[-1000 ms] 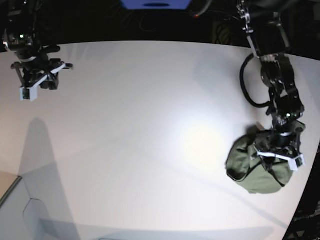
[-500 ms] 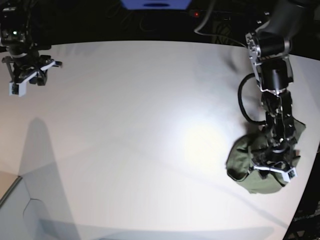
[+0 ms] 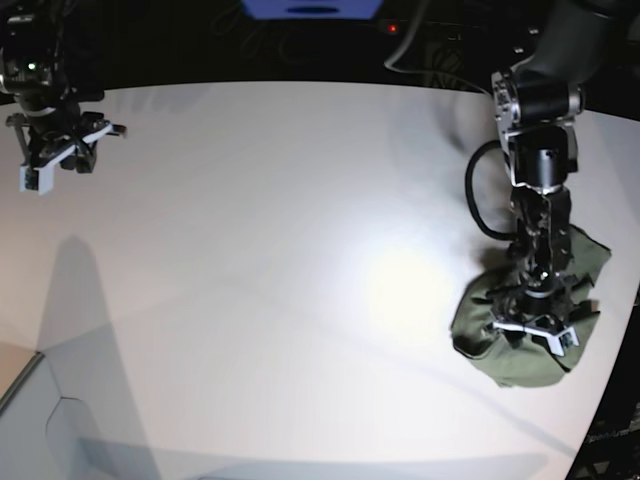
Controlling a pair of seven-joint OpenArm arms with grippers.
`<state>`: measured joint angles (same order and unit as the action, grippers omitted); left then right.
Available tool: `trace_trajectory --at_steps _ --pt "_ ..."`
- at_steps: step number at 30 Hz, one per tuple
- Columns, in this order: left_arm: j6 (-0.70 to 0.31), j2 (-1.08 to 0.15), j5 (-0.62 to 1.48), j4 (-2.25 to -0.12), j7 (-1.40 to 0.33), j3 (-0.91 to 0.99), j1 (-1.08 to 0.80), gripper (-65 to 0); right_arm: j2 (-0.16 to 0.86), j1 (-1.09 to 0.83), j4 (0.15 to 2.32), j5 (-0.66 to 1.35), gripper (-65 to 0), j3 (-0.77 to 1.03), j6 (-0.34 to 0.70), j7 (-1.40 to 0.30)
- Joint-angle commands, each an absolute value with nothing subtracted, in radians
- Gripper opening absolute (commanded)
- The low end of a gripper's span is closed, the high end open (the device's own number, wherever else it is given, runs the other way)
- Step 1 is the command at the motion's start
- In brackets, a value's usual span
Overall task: Layout the t-shirt on the table in an organized manner, then fold the t-shirt properly
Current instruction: 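Lift the shirt with the left gripper and drag it across the table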
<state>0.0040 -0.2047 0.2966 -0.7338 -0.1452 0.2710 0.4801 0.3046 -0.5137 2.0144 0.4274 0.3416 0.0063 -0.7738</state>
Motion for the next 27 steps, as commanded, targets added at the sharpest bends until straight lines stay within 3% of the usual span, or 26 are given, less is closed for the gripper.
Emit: trace_trajectory --at_steps 1,4,5,7,9,19,23,27 --pt "0.002 -0.214 0.298 -0.750 -0.120 0.272 0.513 -40.0 0.317 -0.516 2.029 0.433 -47.3 0.344 0.007 -0.753" --pt "0.002 -0.214 0.300 -0.750 -0.120 0.275 0.530 -62.1 0.317 -0.515 2.028 0.433 -47.3 0.344 0.007 -0.753" --pt "0.002 -0.214 0.300 -0.748 -0.120 0.277 0.535 -65.0 0.317 -0.515 2.025 0.433 -47.3 0.344 0.007 -0.753" --pt "0.002 -0.206 0.300 -0.751 -0.120 0.277 0.536 -62.6 0.317 -0.513 2.012 0.433 -47.3 0.344 0.007 -0.753" --pt "0.002 -0.186 0.300 -0.811 -0.128 0.277 0.538 -65.0 0.317 -0.499 2.002 0.433 -47.3 0.344 0.007 -0.753" --pt "0.002 0.039 0.298 -1.583 -0.387 0.179 0.475 -64.6 0.318 -0.493 1.988 0.433 -47.3 0.343 0.007 -0.753" --pt "0.002 0.150 0.291 -1.685 -0.429 0.084 0.496 -64.6 0.326 -0.492 1.988 0.432 -47.3 0.351 0.007 -0.753" --pt "0.002 0.157 0.291 -1.687 -0.430 -0.024 0.561 -64.6 0.357 -0.496 1.988 0.432 -47.3 0.352 0.007 -0.753"
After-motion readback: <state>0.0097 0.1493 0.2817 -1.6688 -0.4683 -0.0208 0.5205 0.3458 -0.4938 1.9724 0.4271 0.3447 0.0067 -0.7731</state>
